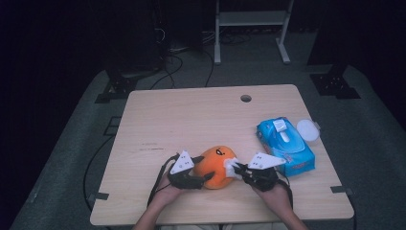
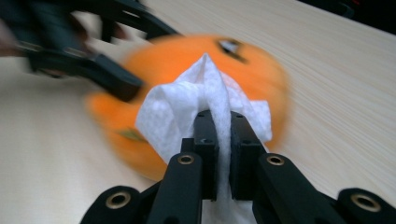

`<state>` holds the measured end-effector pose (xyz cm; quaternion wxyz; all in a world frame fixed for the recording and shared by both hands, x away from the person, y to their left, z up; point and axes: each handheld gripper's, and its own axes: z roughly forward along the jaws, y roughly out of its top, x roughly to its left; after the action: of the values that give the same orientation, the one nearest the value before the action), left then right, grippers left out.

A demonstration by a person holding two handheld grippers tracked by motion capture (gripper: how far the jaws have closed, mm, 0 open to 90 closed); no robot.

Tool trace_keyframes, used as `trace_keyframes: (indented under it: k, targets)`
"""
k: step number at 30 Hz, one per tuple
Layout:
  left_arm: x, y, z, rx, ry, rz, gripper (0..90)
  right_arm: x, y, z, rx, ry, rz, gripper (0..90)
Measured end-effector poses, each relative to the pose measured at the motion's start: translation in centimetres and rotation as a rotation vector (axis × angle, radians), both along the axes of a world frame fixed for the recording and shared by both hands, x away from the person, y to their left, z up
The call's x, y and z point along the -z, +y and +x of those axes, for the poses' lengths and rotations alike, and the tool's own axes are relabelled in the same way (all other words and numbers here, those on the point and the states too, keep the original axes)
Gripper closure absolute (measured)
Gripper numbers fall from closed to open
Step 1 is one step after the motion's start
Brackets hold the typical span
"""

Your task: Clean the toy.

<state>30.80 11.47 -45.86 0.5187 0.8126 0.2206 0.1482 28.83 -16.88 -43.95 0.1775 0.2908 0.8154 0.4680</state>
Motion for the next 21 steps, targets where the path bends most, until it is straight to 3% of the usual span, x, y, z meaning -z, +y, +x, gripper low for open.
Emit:
trace_keyframes:
  k: [3,6,8,10,11,13,16,17,19,21]
  targets:
    - [0.0,-0.1,-0.1,-0.005,-0.002,0.008,31.7,0.4,-0.5,0.3,0.015,0.031,0.022,83.5]
    - [0.1,0.2,0.0,-0.01,0.005,0.004,31.7,-0.2,1.0,-0.8,-0.058,0.009,0.026,83.5]
    - [0.0,0.3,0.0,-0.008,0.008,0.005,31.4,-0.3,2.1,-1.3,-0.072,-0.014,-0.006,83.5]
    - [-0.4,0.3,-0.1,-0.015,-0.003,0.001,25.5,-0.1,2.0,-1.1,-0.063,-0.007,-0.006,83.5]
    - [-0.8,0.4,-0.1,-0.025,0.012,-0.015,16.0,0.2,1.4,-0.6,-0.043,0.023,0.014,83.5]
    - [-1.3,0.6,-0.2,-0.021,0.03,-0.045,15.2,0.3,1.1,-0.4,-0.03,0.026,0.017,83.5]
    - [-1.1,0.8,-0.4,-0.001,0.037,-0.012,29.7,0.4,0.8,-0.4,-0.018,0.036,0.024,83.5]
    - [-1.0,0.8,-0.3,-0.015,0.04,0.0,29.7,0.4,0.8,-0.4,-0.018,0.036,0.024,83.5]
    - [-1.0,1.0,-0.1,-0.039,0.055,0.007,44.7,-0.1,2.1,-1.5,-0.047,-0.024,-0.021,83.7]
    - [-0.9,1.2,0.1,-0.055,0.071,-0.008,45.7,-0.2,2.6,-1.9,-0.075,-0.043,-0.036,83.7]
